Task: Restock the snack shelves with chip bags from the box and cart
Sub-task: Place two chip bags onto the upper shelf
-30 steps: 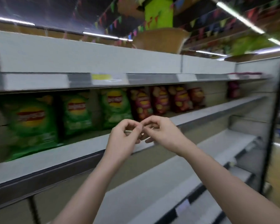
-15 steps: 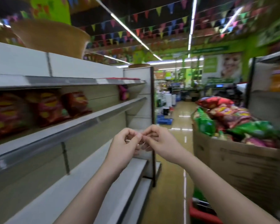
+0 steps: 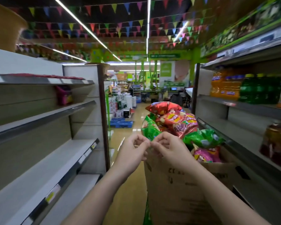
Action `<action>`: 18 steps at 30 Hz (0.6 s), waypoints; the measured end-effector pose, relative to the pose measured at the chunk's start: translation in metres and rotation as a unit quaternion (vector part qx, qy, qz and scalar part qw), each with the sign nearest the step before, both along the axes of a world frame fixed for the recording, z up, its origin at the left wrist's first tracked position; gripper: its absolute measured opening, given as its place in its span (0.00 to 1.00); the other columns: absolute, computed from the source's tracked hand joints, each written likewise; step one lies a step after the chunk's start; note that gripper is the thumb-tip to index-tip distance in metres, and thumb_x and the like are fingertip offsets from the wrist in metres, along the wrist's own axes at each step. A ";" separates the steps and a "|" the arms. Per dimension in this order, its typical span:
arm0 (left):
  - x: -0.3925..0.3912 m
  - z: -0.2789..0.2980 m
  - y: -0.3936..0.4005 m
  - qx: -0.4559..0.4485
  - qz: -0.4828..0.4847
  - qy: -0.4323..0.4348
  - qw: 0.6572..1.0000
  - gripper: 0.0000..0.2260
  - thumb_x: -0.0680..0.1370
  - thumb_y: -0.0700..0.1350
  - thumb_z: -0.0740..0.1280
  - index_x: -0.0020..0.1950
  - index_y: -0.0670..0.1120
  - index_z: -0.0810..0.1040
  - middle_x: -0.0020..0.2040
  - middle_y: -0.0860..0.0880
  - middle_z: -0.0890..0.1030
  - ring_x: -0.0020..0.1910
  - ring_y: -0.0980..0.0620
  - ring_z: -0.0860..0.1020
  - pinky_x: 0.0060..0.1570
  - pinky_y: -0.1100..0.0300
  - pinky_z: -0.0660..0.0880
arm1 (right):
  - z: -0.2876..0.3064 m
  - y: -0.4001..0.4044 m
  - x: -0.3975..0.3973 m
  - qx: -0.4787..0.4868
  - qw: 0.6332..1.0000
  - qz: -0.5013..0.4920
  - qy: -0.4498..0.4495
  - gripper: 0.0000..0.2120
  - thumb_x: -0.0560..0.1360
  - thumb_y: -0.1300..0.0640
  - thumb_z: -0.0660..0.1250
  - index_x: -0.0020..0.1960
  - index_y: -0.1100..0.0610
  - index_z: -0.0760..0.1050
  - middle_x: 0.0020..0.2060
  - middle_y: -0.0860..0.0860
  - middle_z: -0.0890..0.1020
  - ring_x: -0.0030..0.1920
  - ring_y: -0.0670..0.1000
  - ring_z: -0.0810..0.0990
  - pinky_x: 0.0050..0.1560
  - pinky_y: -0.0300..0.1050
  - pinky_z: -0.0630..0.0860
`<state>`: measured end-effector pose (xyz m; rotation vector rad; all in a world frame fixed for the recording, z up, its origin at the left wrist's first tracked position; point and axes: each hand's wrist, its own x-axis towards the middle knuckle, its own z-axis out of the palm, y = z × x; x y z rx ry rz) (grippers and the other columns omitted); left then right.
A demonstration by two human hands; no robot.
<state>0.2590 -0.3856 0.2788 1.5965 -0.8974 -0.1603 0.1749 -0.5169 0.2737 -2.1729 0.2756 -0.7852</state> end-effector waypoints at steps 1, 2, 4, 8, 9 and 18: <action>0.010 -0.002 -0.009 0.002 -0.005 0.006 1.000 0.05 0.80 0.40 0.64 0.45 0.45 0.76 0.45 0.43 0.81 0.36 0.55 0.78 0.35 0.63 0.77 | -0.004 -0.012 0.005 -0.001 0.999 -0.032 -0.011 0.02 0.79 0.57 0.66 0.48 0.55 0.76 0.37 0.49 0.84 0.38 0.44 0.84 0.43 0.43 0.82; 0.020 -0.003 -0.016 0.000 -0.008 0.016 1.000 0.05 0.80 0.40 0.64 0.45 0.45 0.76 0.44 0.45 0.81 0.36 0.55 0.78 0.34 0.63 0.77 | -0.007 -0.024 0.011 -0.006 0.997 -0.068 -0.019 0.02 0.79 0.56 0.66 0.47 0.54 0.75 0.37 0.48 0.84 0.39 0.44 0.84 0.44 0.43 0.82; 0.043 -0.007 -0.029 -0.002 -0.017 0.037 0.999 0.04 0.80 0.40 0.64 0.47 0.43 0.77 0.42 0.47 0.82 0.36 0.54 0.79 0.34 0.63 0.77 | -0.014 -0.049 0.029 -0.037 0.989 -0.141 -0.008 0.05 0.80 0.52 0.64 0.50 0.53 0.75 0.40 0.45 0.82 0.44 0.45 0.83 0.44 0.38 0.79; 0.090 -0.013 -0.049 0.026 -0.025 0.072 0.997 0.04 0.80 0.41 0.63 0.50 0.41 0.77 0.43 0.46 0.83 0.39 0.51 0.79 0.37 0.60 0.79 | -0.025 -0.084 0.079 -0.134 0.954 -0.212 0.166 0.36 0.72 0.30 0.61 0.68 0.56 0.67 0.59 0.51 0.77 0.58 0.50 0.77 0.55 0.45 0.78; 0.099 -0.015 -0.053 0.037 -0.029 0.075 0.996 0.04 0.81 0.41 0.63 0.50 0.42 0.77 0.44 0.46 0.83 0.40 0.51 0.79 0.38 0.60 0.79 | -0.029 -0.088 0.091 -0.163 0.936 -0.228 0.213 0.43 0.70 0.26 0.59 0.72 0.56 0.63 0.63 0.53 0.75 0.62 0.53 0.76 0.59 0.49 0.77; 0.143 -0.012 -0.084 0.097 -0.060 0.086 0.990 0.06 0.82 0.44 0.62 0.53 0.43 0.76 0.49 0.44 0.82 0.42 0.49 0.80 0.45 0.53 0.81 | -0.025 -0.110 0.115 -0.070 0.958 -0.262 0.098 0.14 0.77 0.42 0.66 0.43 0.52 0.71 0.33 0.45 0.77 0.30 0.43 0.75 0.29 0.36 0.73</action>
